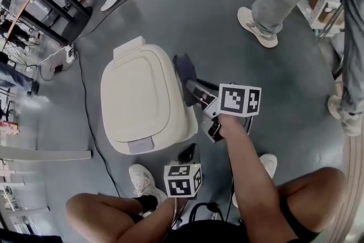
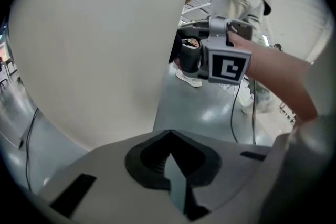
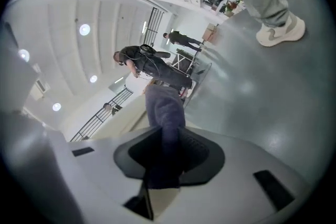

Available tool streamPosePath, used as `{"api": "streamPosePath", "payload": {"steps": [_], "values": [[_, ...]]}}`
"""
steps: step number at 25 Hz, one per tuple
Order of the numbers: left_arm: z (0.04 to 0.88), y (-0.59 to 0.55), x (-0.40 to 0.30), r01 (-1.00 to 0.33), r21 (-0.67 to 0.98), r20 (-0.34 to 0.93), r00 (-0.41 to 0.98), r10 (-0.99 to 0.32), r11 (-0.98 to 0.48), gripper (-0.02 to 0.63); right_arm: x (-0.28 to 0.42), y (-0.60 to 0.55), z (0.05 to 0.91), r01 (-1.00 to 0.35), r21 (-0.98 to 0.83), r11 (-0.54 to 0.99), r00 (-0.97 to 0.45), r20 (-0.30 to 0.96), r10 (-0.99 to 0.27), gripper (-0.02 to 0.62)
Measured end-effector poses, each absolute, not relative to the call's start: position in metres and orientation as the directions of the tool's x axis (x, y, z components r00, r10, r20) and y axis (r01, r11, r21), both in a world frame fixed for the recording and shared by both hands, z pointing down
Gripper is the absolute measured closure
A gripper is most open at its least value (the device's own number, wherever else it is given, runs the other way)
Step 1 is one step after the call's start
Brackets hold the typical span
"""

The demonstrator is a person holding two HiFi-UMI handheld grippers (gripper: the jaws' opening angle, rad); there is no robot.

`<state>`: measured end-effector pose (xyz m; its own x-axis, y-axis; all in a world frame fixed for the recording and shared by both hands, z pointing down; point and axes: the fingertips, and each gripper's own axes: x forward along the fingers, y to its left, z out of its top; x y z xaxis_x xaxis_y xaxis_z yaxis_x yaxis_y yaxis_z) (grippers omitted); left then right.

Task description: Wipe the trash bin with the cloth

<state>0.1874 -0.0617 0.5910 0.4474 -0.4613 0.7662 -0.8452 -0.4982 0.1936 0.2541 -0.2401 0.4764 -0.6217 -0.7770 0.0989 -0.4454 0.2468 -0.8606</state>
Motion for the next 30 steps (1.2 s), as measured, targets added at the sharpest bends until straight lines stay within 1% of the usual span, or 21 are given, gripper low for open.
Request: {"api": "streamPosePath", "payload": {"steps": [2,4,12,18,30], "values": [[0.589,-0.062,0.188,-0.843,0.194,0.762,0.452,-0.464,-0.502,0.606,0.251,-0.243,0.457,-0.457,-0.843,0.283,-0.627,0.080,-0.775,0.502],[0.589,-0.060,0.187,-0.840,0.188,0.760,0.453,-0.467,-0.509,0.606,0.248,-0.245,0.449,-0.478,-0.826,0.298,-0.630,0.087,-0.771,0.502],[0.586,-0.062,0.187,-0.833,0.166,0.754,0.452,-0.476,-0.528,0.606,0.236,-0.251,0.460,-0.471,-0.835,0.282,-0.651,0.114,-0.751,0.502],[0.592,-0.061,0.191,-0.829,0.192,0.760,0.464,-0.455,-0.525,0.606,0.235,-0.249,0.490,-0.489,-0.839,0.240,-0.655,0.171,-0.736,0.502],[0.603,-0.059,0.193,-0.809,0.165,0.774,0.460,-0.434,-0.564,0.606,0.232,-0.245,0.558,-0.467,-0.873,0.140,-0.662,0.240,-0.711,0.502]]}}
